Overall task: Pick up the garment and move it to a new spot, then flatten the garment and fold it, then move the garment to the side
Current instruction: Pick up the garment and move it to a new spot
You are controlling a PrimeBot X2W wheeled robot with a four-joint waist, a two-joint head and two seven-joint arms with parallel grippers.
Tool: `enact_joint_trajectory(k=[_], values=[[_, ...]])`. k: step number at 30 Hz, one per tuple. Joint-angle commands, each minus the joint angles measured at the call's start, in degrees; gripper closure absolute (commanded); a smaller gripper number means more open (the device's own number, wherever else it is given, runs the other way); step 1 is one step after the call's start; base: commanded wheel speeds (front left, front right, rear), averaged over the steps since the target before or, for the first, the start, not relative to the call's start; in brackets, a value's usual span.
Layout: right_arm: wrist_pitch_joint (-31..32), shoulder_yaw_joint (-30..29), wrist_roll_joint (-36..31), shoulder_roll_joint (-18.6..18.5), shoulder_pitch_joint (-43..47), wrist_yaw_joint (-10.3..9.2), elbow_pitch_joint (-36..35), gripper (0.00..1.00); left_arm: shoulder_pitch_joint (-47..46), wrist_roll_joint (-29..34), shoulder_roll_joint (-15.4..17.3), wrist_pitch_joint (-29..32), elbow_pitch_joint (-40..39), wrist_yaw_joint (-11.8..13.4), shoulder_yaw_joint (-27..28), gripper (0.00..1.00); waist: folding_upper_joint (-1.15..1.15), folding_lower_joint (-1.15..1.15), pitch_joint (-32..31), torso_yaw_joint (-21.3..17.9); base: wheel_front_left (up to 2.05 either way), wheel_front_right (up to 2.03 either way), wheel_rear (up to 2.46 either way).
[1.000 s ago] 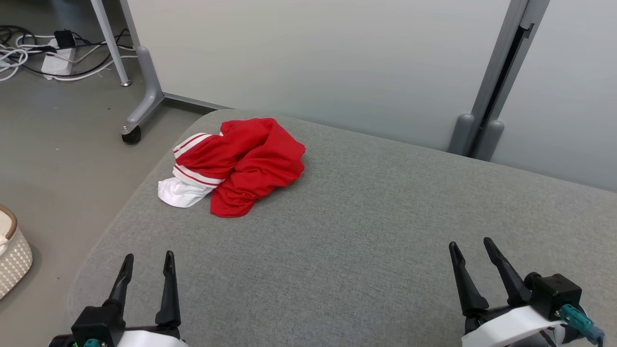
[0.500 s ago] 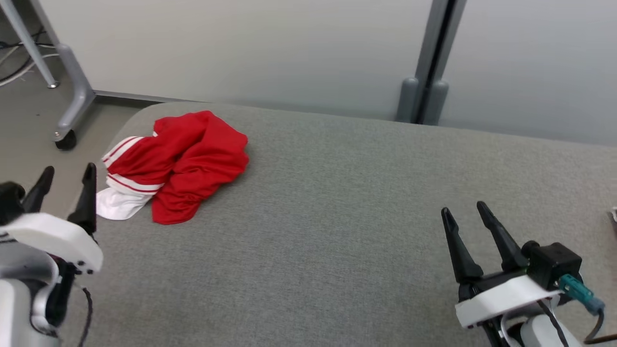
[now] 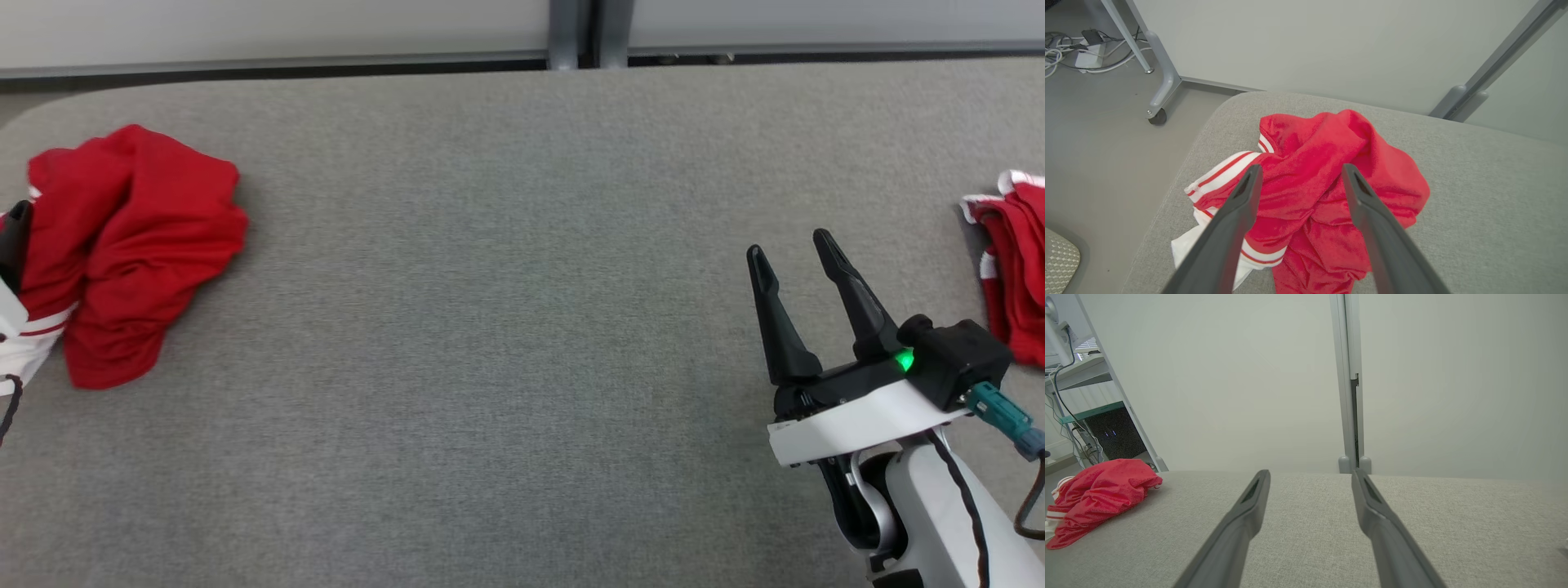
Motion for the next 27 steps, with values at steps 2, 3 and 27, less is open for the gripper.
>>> enact_joint_trajectory(k=[2,3,27], values=[[-0.3,0.1,-0.2,-0.1,-1.7,0.01,-0.4,0.00,-3.1,-1.0,1.2,-0.8,4.7,-0.3,-0.6,0.00,0.00,0.00,5.2,-5.3,0.00,0.00,0.00],[-0.3,0.2,-0.1,0.0,-2.2,0.01,-0.5,0.00,-3.8,-1.4,1.6,-1.5,6.5,-0.4,-0.9,0.00,0.00,0.00,5.8,-5.9,0.00,0.00,0.00],[-0.3,0.0,0.2,1.5,-2.2,0.01,0.7,0.00,-8.6,-9.7,7.3,-5.7,14.8,-0.4,-20.1,1.00,0.00,0.00,2.4,-7.1,0.00,0.00,0.00]])
